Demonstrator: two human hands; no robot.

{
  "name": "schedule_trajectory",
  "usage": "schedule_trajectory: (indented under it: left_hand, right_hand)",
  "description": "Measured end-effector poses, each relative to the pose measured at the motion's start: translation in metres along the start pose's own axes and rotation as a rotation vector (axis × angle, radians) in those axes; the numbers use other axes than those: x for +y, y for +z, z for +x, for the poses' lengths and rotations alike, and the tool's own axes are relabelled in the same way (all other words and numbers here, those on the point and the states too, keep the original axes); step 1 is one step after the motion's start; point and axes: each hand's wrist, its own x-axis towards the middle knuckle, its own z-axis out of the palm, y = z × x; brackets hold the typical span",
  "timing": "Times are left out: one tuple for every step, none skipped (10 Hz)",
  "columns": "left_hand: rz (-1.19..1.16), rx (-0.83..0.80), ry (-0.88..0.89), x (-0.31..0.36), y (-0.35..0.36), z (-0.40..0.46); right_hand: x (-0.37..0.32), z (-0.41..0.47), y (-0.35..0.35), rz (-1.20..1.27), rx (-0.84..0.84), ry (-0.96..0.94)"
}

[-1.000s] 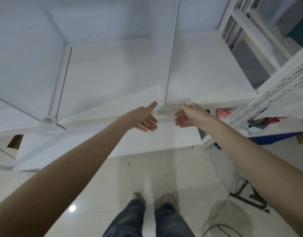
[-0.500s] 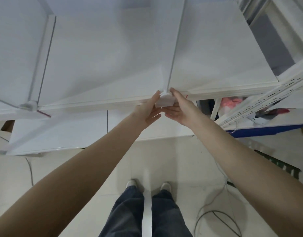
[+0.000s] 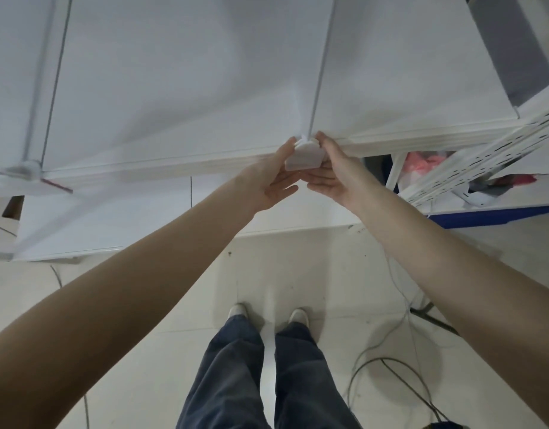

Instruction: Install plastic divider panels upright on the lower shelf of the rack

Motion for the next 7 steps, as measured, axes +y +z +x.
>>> schedule_trajectory:
  left_hand:
    - [0.031,-0.019,0.013,-0.002,0.013,0.004]
    - [0.050,-0.019,0.015,-0.002,0.014,0.007]
    - [0.057,-0.011,0.019,-0.001,0.012,0.007]
    - [0.080,-0.011,0.020,-0.001,0.012,0.005]
    - [0.099,-0.021,0.027,-0.001,0.011,0.005]
    - [0.133,-0.017,0.027,-0.001,0.011,0.004]
    - [0.132,0.021,0.049,0.000,0.014,0.003]
  right_hand:
    - [-0.004,0.000,-0.015,-0.027,-0.003,-0.008]
    - [-0.004,0.001,-0.017,-0.031,-0.004,-0.016]
    - [-0.005,0.001,-0.016,-0.025,-0.011,-0.019]
    - [-0.005,0.001,-0.019,-0.011,-0.024,-0.006]
    - [-0.008,0.001,-0.025,-0.043,-0.111,0.030]
    - [-0.013,-0.002,-0.026,-0.076,-0.138,0.056]
    - [-0.015,-0.006,-0.024,-0.063,-0.116,0.056]
